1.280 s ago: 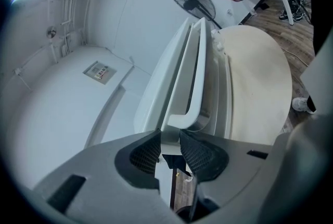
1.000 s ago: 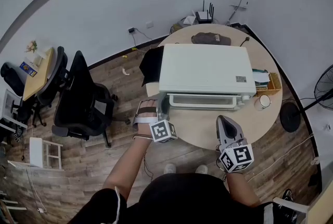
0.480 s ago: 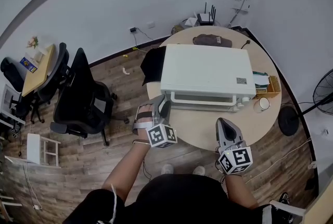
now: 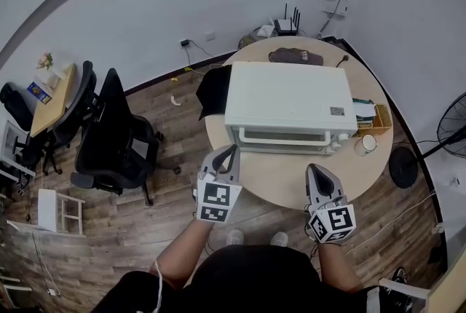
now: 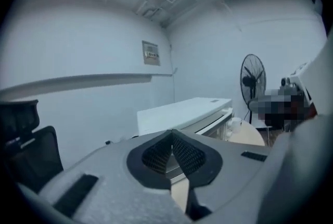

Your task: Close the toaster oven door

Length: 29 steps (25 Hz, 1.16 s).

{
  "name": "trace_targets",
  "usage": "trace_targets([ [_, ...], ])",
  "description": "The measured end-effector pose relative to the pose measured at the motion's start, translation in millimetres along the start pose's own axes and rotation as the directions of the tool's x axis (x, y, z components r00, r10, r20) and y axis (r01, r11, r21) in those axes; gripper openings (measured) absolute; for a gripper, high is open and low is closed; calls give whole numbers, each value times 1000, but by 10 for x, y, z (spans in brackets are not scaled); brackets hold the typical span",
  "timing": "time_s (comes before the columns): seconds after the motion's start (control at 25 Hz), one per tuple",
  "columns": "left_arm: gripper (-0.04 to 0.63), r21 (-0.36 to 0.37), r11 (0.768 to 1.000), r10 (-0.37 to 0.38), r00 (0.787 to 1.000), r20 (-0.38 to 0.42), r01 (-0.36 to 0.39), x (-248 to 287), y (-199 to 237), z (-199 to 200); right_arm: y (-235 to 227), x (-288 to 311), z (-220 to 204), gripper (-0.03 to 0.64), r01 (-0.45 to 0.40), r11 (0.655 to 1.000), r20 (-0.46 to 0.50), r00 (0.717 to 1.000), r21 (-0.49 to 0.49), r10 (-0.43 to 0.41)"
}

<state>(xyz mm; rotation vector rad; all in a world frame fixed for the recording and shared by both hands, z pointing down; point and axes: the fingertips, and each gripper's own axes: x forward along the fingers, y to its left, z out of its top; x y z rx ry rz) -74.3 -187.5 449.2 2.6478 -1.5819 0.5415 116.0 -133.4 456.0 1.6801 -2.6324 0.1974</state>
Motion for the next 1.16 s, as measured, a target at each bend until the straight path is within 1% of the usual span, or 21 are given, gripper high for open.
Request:
trace_targets([
  [0.08, 8, -71, 997, -39, 999, 23, 40, -69, -50, 12, 55, -30, -26, -3, -6, 1000, -4, 1000, -10, 6],
  [0.12, 8, -89, 994, -56, 998, 33, 59, -94, -80, 6, 78, -45, -34, -3, -9, 1000, -6, 1000, -19, 9],
  [0.28, 8, -75, 994, -80, 996, 50, 84, -149, -134, -49, 132, -64, -36, -3, -5, 996, -42, 999, -92, 1],
  [0.4, 8, -90, 992, -84, 994, 65, 90, -190, -121, -54, 142, -60, 17, -3, -4, 993, -47, 999, -116, -1],
  [0.48, 8, -88, 993, -68, 996, 52, 72, -199, -101, -86, 146, -54, 45, -3, -4, 992, -43, 999, -122, -2],
  [0.6, 8, -59, 998, -34, 999, 18, 35, -195, -71, -142, 154, -37, 39, -3, -9, 991, -49, 999, -133, 3],
  [0.76, 8, -64, 997, -42, 999, 21, 43, -215, -81, -126, 168, -46, 26, -3, -15, 991, -54, 999, -135, 8],
  [0.96, 8, -64, 997, -48, 998, 30, 50, -237, -122, -120, 245, -59, 95, -3, -37, 989, -23, 999, -146, 34],
  [1.16, 8, -103, 993, -51, 998, 25, 53, -270, -153, -180, 240, -65, 108, -3, -25, 990, -15, 1000, -137, 23],
])
